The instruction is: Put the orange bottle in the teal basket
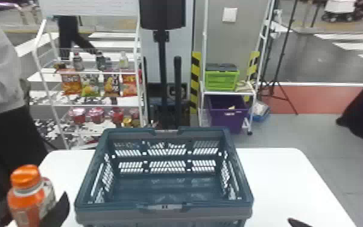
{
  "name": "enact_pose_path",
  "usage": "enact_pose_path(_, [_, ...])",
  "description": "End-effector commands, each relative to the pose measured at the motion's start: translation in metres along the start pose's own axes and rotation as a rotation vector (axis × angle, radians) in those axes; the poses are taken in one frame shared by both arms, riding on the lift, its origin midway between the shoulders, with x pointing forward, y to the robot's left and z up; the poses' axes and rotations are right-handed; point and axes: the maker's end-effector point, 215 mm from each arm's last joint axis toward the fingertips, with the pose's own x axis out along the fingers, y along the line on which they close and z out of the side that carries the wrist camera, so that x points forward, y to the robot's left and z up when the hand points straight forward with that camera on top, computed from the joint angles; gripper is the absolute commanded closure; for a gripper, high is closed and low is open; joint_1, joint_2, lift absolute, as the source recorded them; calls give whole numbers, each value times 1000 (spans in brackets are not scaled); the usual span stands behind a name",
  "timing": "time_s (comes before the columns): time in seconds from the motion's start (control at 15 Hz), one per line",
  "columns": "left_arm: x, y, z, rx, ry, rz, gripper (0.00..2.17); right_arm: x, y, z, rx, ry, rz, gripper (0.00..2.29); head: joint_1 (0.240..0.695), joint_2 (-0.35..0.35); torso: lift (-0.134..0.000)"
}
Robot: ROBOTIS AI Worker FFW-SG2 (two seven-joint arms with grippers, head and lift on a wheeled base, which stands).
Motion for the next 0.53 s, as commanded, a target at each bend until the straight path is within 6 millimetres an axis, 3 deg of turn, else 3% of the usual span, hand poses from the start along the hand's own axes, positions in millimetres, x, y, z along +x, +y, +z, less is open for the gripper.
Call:
enact_pose_path(0.0, [13,10,8,16,14,-26,2138,-1,0,1,3,-3,-4,127,499,0,0])
enact_pose_path(0.47, [52,19,25,25,3,-163,2138,-3,0,4,-12,-3,-3,127,499,0,0])
